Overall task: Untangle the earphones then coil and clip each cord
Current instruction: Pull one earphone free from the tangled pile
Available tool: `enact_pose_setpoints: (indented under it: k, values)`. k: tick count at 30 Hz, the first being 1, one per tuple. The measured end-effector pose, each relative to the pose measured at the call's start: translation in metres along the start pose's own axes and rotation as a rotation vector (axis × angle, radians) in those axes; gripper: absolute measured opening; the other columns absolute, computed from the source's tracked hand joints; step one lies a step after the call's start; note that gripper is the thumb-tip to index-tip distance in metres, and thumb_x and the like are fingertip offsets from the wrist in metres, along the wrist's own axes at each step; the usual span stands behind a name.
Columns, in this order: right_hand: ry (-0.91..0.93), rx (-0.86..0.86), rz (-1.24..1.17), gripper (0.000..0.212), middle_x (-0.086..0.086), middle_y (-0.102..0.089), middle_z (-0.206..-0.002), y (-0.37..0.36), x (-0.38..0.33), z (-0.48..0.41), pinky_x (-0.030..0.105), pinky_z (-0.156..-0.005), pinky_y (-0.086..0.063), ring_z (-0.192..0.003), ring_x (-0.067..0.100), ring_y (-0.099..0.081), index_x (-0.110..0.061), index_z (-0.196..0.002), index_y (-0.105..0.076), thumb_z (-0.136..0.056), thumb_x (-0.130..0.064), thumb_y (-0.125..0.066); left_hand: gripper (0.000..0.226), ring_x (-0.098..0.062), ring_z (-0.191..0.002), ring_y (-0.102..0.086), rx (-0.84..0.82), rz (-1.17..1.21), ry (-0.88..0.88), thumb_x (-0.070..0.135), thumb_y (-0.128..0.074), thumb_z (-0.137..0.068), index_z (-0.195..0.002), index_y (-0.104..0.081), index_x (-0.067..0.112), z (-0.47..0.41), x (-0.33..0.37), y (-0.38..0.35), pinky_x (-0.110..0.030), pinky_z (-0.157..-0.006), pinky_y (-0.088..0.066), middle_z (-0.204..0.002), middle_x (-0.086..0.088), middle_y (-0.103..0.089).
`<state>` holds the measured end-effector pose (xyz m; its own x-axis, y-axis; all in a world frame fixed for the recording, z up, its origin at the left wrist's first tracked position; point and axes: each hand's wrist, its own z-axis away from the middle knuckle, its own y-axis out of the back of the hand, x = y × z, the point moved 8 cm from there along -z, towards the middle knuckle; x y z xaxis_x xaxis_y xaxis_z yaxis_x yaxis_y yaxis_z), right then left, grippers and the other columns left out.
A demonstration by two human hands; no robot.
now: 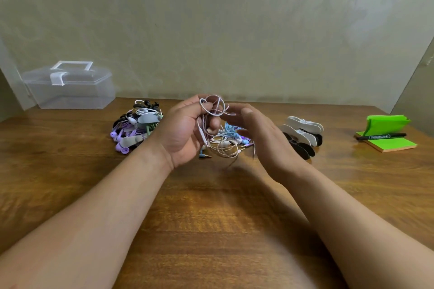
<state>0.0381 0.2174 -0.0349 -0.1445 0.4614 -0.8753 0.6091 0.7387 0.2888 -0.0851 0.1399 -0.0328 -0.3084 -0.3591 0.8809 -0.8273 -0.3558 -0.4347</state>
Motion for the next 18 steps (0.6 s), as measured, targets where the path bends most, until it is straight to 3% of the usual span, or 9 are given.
enact_pose_setpoints:
  k: [3, 5, 7, 9, 11, 14, 18]
  values:
    - [-0.062, -0.128, -0.093, 0.059, -0.008, -0.069, -0.133, -0.017, 0.002, 0.0, 0.036, -0.096, -0.053, -0.12, 0.017, -0.066, -0.026, -0.152, -0.045, -0.095, -0.012, -0.049, 0.016, -0.01, -0.057, -0.049, -0.148, 0.135, 0.042, 0.01, -0.044, -0.1, -0.095, -0.06, 0.007, 0.003, 0.001, -0.017, -0.02, -0.053, -0.038, -0.072, -0.003, -0.055]
    - [-0.062, -0.171, -0.01, 0.074, -0.003, -0.07, -0.127, -0.025, 0.006, 0.001, 0.04, -0.086, -0.056, -0.105, 0.02, -0.071, -0.028, -0.156, -0.038, -0.088, -0.009, -0.06, 0.015, -0.008, -0.057, -0.046, -0.206, 0.253, 0.052, 0.012, -0.045, -0.095, -0.09, -0.059, 0.009, 0.006, 0.006, -0.024, -0.017, -0.052, -0.036, -0.07, -0.001, -0.051]
    - [-0.016, -0.149, 0.133, 0.051, 0.004, -0.075, -0.108, -0.025, 0.009, 0.0, 0.042, -0.085, -0.056, -0.094, 0.017, -0.072, -0.024, -0.14, -0.057, -0.091, -0.016, -0.068, 0.02, -0.008, -0.057, -0.045, -0.231, 0.336, 0.043, 0.012, -0.042, -0.094, -0.085, -0.059, 0.01, 0.007, 0.012, -0.028, -0.017, -0.051, -0.036, -0.073, -0.001, -0.047]
    - [-0.021, -0.073, 0.131, 0.017, 0.009, -0.073, -0.087, -0.016, 0.009, -0.002, 0.042, -0.078, -0.053, -0.08, 0.019, -0.069, -0.016, -0.109, -0.072, -0.098, -0.028, -0.069, 0.022, -0.009, -0.055, -0.044, -0.212, 0.385, 0.033, 0.013, -0.038, -0.095, -0.083, -0.057, 0.011, 0.006, 0.015, -0.026, -0.018, -0.048, -0.036, -0.076, -0.001, -0.046]
    - [-0.046, 0.064, 0.087, 0.016, 0.004, -0.071, -0.074, 0.004, 0.009, -0.005, 0.032, -0.066, -0.051, -0.07, 0.013, -0.068, -0.017, -0.095, -0.074, -0.102, -0.029, -0.067, 0.019, -0.009, -0.051, -0.041, -0.142, 0.411, -0.006, 0.014, -0.039, -0.091, -0.08, -0.054, 0.012, 0.004, 0.02, -0.013, -0.018, -0.044, -0.031, -0.073, -0.001, -0.046]
    - [-0.05, 0.254, 0.077, 0.005, -0.004, -0.068, -0.069, 0.036, 0.006, -0.008, 0.027, -0.054, -0.047, -0.055, 0.012, -0.062, -0.02, -0.095, -0.072, -0.099, -0.023, -0.071, 0.013, -0.008, -0.047, -0.032, -0.049, 0.401, -0.083, 0.014, -0.041, -0.08, -0.069, -0.049, 0.014, -0.002, 0.029, 0.01, -0.019, -0.041, -0.022, -0.065, 0.004, -0.037]
    - [-0.174, 0.152, -0.028, 0.018, -0.007, -0.055, -0.056, 0.037, 0.013, -0.008, 0.021, -0.045, -0.036, -0.045, 0.007, -0.045, -0.018, -0.083, -0.073, -0.099, -0.026, -0.072, 0.016, -0.011, -0.04, -0.024, 0.104, 0.225, -0.112, 0.016, -0.037, -0.084, -0.071, -0.044, 0.017, -0.005, 0.029, 0.031, -0.022, -0.039, -0.017, -0.055, 0.004, -0.03]
